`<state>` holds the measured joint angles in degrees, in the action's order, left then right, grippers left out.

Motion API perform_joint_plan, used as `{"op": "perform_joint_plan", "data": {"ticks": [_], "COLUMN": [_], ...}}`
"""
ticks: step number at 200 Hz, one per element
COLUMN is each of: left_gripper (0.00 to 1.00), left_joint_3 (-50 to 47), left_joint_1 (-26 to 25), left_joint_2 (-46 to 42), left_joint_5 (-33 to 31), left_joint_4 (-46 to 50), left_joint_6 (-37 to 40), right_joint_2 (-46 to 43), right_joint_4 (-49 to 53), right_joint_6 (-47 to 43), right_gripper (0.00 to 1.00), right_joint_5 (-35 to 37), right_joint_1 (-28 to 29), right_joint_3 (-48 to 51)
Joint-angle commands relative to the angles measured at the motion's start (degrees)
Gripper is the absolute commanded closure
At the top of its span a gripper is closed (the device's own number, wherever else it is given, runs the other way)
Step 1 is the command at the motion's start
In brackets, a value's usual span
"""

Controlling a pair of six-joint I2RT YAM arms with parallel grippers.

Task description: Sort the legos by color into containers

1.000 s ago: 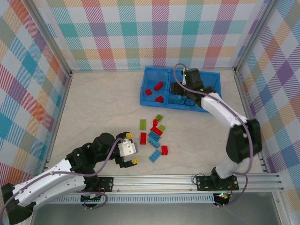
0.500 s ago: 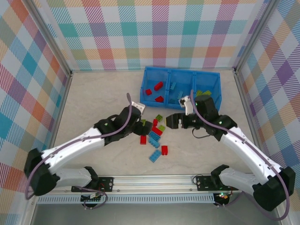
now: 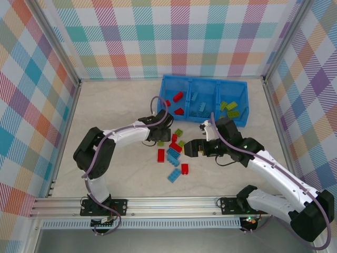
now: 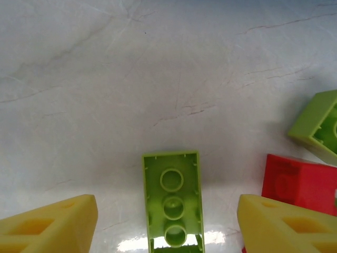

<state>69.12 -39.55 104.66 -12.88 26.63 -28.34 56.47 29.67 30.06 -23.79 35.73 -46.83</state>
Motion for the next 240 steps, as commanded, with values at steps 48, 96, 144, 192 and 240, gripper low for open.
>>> {"op": "perform_joint_plan", "data": {"ticks": [48, 96, 144, 192, 240], "left_gripper": [0.43, 0.65, 0.73, 0.73, 0.77], "left_joint_3": [2.12, 1.04, 4.61, 20.19, 43.87], "left_joint_1": [0.70, 0.70, -2.87, -9.40, -11.76], "left_joint_2": [5.53, 4.85, -5.63, 0.49, 19.59], "left_joint_5": [2.46, 5.17, 9.81, 13.48, 17.78], "left_joint_4": [1.98, 0.43, -1.06, -12.23, -19.66], "left_joint_6": [-1.59, -1.35, 1.41, 8.49, 13.20], "right_joint_2": [1.69, 0.62, -6.79, -15.68, -21.30], "right_joint_4": [-0.58, -0.66, -0.93, 2.08, 8.10], "right_joint_6": [0.40, 1.48, 3.27, 6.36, 6.41], "right_gripper": [0.00, 0.00, 0.00, 0.00, 0.00], "right_joint_5": [1.55, 3.53, 16.33, 38.20, 50.18], "right_joint_1": [0.40, 0.39, 0.40, 0.39, 0.31], "right_joint_3": [0.60, 0.58, 1.88, 3.38, 3.66]}}
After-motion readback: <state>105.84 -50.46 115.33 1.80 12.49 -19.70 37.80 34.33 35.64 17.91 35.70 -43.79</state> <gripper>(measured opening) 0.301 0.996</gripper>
